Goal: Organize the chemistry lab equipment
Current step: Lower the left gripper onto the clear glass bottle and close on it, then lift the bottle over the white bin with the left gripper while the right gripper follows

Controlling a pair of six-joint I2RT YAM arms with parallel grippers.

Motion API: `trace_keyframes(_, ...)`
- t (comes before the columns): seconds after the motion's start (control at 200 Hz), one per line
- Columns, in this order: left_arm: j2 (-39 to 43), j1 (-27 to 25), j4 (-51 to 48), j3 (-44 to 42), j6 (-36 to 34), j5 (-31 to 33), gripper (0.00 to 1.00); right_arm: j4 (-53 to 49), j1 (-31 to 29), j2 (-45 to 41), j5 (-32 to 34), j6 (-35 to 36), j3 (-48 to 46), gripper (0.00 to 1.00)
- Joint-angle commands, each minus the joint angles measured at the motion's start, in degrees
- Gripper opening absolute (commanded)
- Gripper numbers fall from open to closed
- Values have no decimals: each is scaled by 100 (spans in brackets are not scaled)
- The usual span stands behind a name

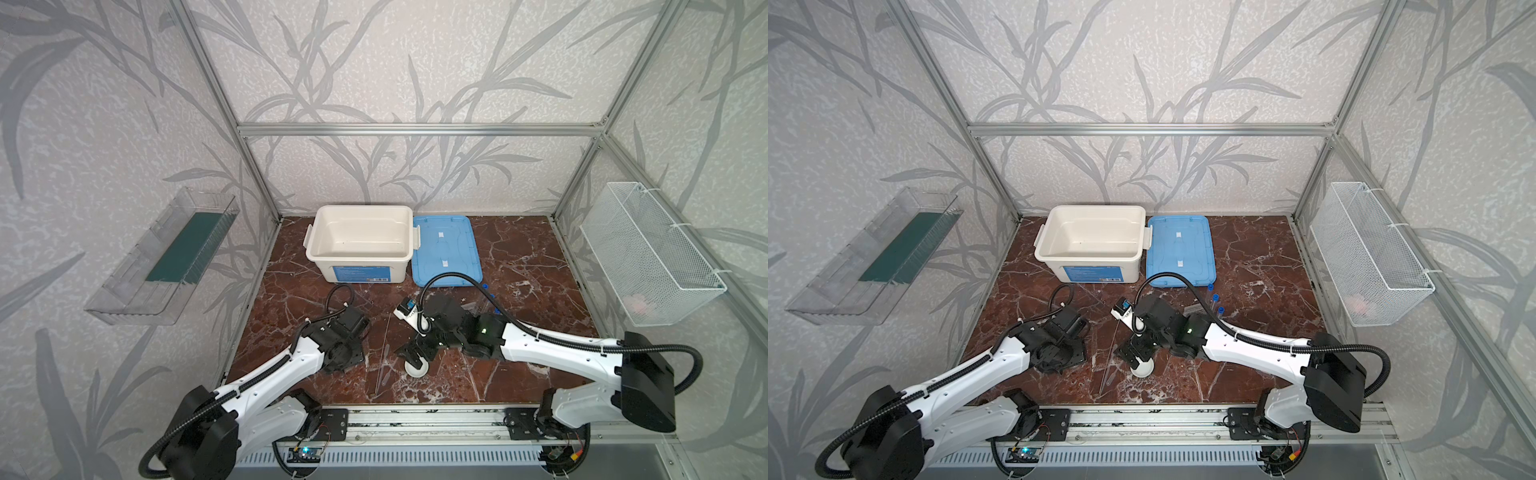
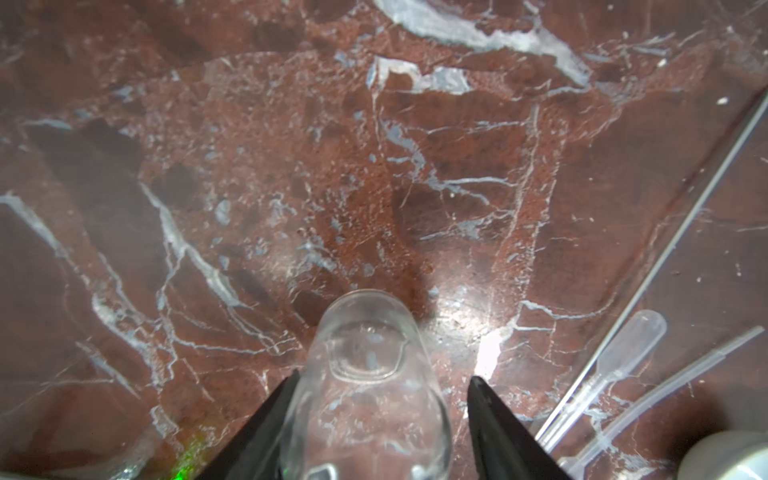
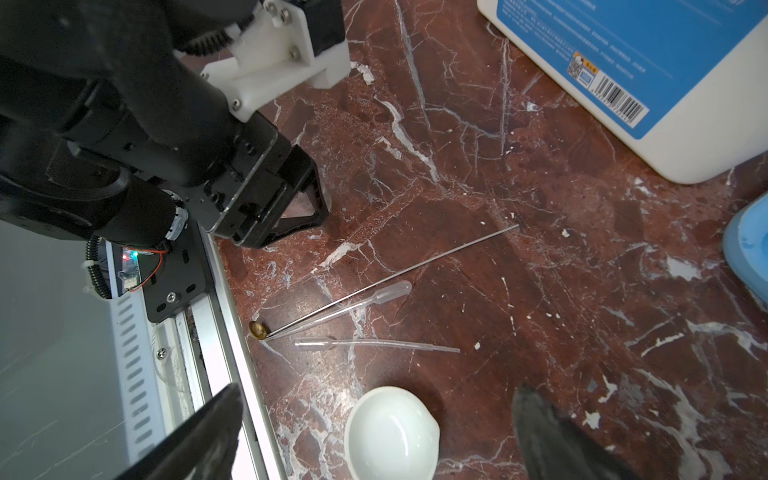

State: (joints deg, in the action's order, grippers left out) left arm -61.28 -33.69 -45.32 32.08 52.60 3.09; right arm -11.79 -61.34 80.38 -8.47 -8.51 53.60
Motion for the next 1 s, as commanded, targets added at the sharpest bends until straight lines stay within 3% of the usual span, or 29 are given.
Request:
trace_keyframes(0.0,-42,63,-159,40,-29,190,61,107,-78,-104,82,-34,71,99)
trace_keyframes(0.285,-112,123,69,-36,-27,86,61,32,-189,87,187,-39,198,99)
trace_keyframes(0.455,-110,135,-21,37,-76,195,50,19,-238,188,245,-19,297,99)
trace_keyframes(0.63,-81,130,-123,143,-91,177,47,15,-255,250,284,-27,362,99)
trace_keyframes(0.995,458,130,-951,1558,-536,73,38,252,-176,-178,984,-108,496,99)
